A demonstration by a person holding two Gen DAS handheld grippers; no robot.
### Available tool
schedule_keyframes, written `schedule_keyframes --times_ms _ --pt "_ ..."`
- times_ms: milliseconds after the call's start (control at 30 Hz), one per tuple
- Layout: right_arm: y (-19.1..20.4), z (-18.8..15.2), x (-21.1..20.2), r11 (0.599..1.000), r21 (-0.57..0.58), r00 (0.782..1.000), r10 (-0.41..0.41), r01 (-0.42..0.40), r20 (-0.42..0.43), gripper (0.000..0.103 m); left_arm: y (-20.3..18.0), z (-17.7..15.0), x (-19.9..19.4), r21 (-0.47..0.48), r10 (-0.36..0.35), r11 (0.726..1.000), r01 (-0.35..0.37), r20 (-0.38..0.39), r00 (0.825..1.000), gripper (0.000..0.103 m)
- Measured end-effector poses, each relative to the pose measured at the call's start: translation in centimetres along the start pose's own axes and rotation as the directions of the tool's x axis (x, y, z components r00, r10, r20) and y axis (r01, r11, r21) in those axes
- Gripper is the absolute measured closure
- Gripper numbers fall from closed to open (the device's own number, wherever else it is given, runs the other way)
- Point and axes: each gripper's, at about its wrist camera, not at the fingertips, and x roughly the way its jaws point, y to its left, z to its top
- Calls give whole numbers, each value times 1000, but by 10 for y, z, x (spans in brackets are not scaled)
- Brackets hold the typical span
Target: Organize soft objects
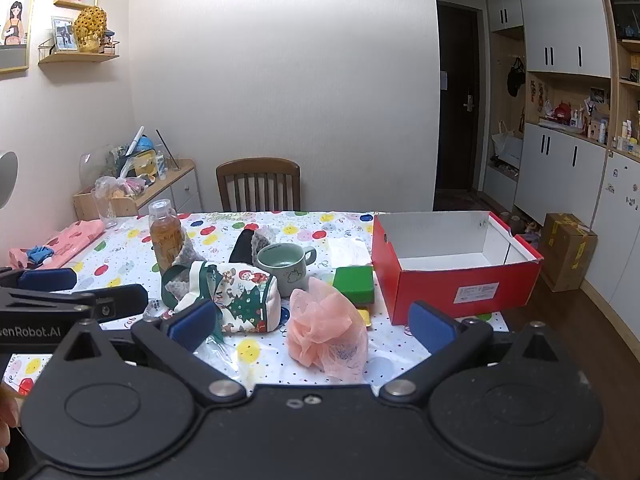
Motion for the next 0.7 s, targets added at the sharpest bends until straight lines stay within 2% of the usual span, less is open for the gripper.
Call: schedule_keyframes --times_ms 700 --pt "0 3 0 1000 0 1000 -6 6 7 0 -1 1 0 -6 3 1000 -3 4 1000 0"
